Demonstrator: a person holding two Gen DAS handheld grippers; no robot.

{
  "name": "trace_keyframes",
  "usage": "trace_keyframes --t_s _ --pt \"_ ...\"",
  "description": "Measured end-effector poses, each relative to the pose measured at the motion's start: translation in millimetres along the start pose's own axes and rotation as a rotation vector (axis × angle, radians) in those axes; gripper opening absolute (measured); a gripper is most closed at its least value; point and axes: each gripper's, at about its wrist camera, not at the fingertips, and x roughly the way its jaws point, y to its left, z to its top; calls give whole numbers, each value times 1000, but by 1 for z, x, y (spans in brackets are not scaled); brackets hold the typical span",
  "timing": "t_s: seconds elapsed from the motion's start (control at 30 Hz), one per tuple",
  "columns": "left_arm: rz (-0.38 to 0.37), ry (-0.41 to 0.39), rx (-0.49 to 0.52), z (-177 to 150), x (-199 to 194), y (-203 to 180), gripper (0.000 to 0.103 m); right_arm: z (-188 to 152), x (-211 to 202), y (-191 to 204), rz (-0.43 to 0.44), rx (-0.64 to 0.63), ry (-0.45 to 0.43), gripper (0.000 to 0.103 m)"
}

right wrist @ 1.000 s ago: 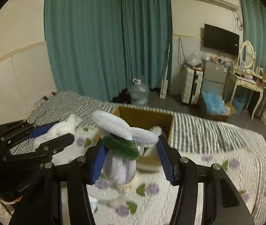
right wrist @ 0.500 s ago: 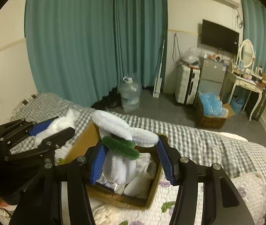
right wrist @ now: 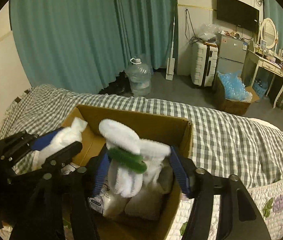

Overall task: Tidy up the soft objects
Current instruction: 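Carry the gloves and cloth into the box and open both grippers, then move both grippers back to the remaining items on the bed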

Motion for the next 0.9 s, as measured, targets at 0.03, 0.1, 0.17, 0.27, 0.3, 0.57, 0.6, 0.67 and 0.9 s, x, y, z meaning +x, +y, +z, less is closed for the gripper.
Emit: trace_keyframes --t_s 0.03,0.1,0.17,0.27,0.3,0.57,0.6,0.67,0.9 --pt "10 -18 2 2 -5 0 74 0 -3 -2 -5 7 -8 77" --pt "28 -60 -1 4 -17 -2 86 0 -9 -4 -9 24 -29 83" --pt "40 -84 -3 6 -26 -1 86 5 -18 -5 0 51 -54 88" --pt "52 -119 -27 11 -50 2 86 8 -37 -7 -10 64 -91 90" --pt "53 -126 -34 11 -55 5 86 10 -43 -6 -17 60 -101 91" --pt "76 -208 -41 21 -157 1 94 6 -140 21 -67 1 -227 97" --pt "83 -229 -35 19 -177 -2 95 5 -151 24 -72 -10 -233 97" --pt "91 -246 -31 16 -200 -5 97 0 -181 35 -84 -30 -255 99" --pt "48 -222 -38 -31 -258 2 98 -33 -265 72 -113 -112 -278 101"
